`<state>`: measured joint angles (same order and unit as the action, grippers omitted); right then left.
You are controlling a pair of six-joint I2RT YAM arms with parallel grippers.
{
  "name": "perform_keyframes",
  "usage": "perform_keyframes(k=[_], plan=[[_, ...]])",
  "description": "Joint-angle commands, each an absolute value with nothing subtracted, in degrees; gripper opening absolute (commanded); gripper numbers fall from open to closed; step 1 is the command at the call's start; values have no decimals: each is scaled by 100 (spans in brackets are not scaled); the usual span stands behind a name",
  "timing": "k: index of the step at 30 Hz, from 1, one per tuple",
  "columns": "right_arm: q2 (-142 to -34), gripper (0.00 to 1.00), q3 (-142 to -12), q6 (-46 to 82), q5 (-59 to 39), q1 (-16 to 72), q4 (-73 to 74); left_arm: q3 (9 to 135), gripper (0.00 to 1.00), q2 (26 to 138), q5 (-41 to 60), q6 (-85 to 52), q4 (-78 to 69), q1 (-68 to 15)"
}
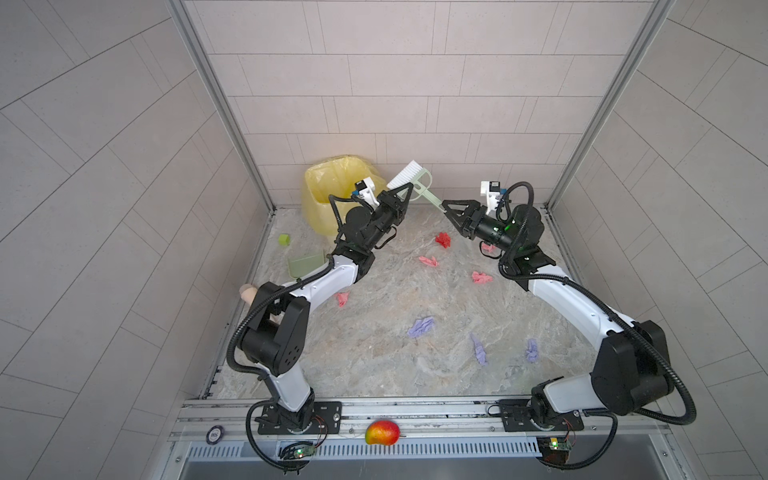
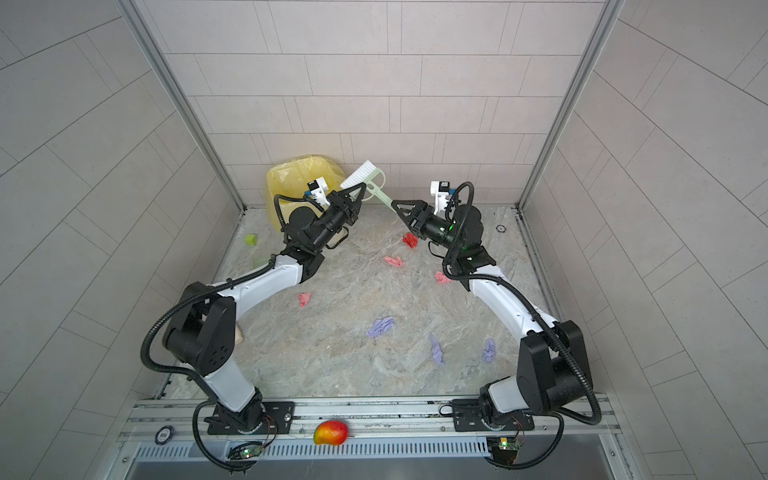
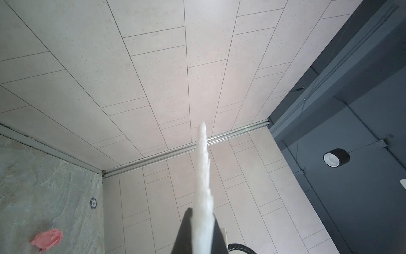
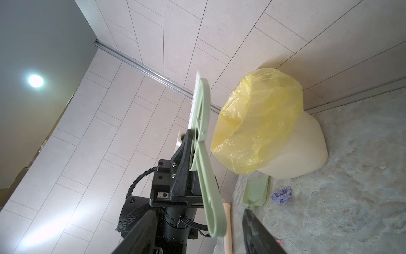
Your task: Sweep away the paper scraps from the table
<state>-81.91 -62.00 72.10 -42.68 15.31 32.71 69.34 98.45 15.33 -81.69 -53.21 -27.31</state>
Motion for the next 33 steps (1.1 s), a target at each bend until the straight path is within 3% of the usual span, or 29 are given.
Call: perform_keyframes(k=[1,10,24,33], plan=[[-8263,59,-6294,7544,-4386,1529,3780,7150,0,9851,1572,-8338,-5679,-2769],[-8323,42,-6354,7663,-4398,1532,3884,7139,0,9870,1596,-8347,-5665,-2774],[-8365,23,-6451,7750,-4391,1535,3970,7124,0,9860,1639,-8344,-5620,-2795],[-8341,4,-6408,7752,-4397,1538,3939,7117,0,9863,1659,-8340,-5582,-2802]])
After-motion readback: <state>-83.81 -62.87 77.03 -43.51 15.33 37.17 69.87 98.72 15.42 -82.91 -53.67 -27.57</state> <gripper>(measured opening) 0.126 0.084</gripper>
